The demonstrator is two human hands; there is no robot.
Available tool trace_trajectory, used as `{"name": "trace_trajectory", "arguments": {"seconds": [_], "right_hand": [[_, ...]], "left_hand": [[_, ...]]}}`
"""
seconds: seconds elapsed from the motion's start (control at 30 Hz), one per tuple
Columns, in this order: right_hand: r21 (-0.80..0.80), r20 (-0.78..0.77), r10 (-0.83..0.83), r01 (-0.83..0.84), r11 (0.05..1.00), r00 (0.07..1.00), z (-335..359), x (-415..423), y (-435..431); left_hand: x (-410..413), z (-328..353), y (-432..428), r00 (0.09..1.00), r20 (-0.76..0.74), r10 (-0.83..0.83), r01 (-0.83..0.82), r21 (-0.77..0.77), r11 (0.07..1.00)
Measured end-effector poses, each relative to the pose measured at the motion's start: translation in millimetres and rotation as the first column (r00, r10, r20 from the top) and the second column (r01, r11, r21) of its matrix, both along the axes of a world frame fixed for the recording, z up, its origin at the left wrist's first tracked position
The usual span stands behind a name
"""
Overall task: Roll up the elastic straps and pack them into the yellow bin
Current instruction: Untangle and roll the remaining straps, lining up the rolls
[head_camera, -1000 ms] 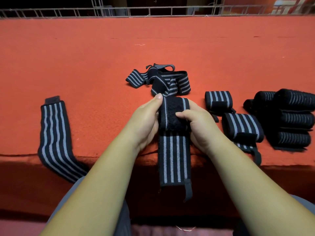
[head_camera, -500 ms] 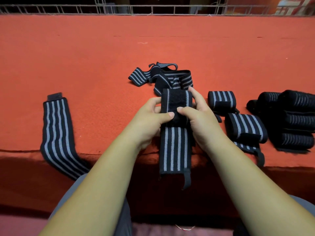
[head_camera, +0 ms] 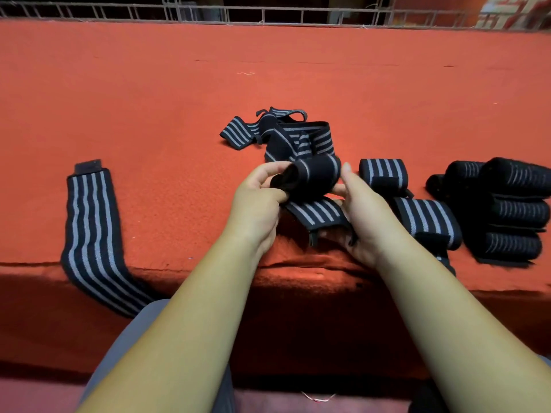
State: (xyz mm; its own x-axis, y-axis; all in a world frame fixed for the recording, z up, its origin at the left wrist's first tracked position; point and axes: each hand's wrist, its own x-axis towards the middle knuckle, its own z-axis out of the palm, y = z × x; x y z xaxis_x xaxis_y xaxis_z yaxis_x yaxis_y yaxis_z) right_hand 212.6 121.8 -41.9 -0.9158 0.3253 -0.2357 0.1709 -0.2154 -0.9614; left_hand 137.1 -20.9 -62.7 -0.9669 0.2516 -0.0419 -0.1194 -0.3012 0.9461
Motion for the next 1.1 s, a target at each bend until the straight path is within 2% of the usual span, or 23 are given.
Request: {"name": "trace_trajectory", "arguments": {"seconds": [0.1, 0.17, 0.23, 0.33, 0.53, 0.63, 0.77, 0.87, 0.93, 1.1], "right_hand": [[-0.12, -0.04, -0.035, 0.03, 0.992, 0.999, 3, 2, -1], [-0.118, -0.055, -0.07, 0.064, 0.991, 0.996, 2, 3, 0], [-0.049, -0.055, -0.126, 0.123, 0.991, 0.991, 0, 2, 3], [0.079, -0.049, -0.205, 0.209, 0.975, 0.977, -2, -3, 9], [0.423, -0.056, -0.158, 0.167, 0.891, 0.986, -2, -3, 17], [0.527, -0.04, -0.142, 0.142, 0.838, 0.989, -7, -8, 20], [0.681, -0.003, -0.192, 0.142, 0.719, 0.981, -19, -14, 22], [0.733, -0.018, -0.246, 0.18, 0.656, 0.969, -23, -16, 22], [0.753, -0.017, -0.263, 0.186, 0.631, 0.965, -22, -17, 22], [0.783, -0.032, -0.282, 0.199, 0.589, 0.959, -16, -15, 23]], "left_hand": [[3, 2, 7, 0.998, -0.015, -0.056, 0.055, -0.018, 0.998], [6, 3, 10, 0.998, 0.017, -0.058, 0.058, 0.002, 0.998], [7, 3, 13, 0.997, 0.055, -0.055, 0.054, 0.02, 0.998], [12, 1, 19, 0.986, 0.036, -0.16, 0.16, 0.009, 0.987], [13, -5, 28, 0.95, -0.064, -0.307, 0.297, -0.122, 0.947], [8, -11, 28, 0.947, -0.134, -0.292, 0.255, -0.238, 0.937], [4, -15, 31, 0.914, -0.296, -0.277, 0.085, -0.529, 0.845], [4, -15, 36, 0.901, -0.362, -0.24, -0.032, -0.608, 0.794], [1, -18, 37, 0.911, -0.356, -0.209, -0.069, -0.63, 0.773], [-9, -18, 29, 0.943, -0.269, -0.196, -0.038, -0.674, 0.738]]}}
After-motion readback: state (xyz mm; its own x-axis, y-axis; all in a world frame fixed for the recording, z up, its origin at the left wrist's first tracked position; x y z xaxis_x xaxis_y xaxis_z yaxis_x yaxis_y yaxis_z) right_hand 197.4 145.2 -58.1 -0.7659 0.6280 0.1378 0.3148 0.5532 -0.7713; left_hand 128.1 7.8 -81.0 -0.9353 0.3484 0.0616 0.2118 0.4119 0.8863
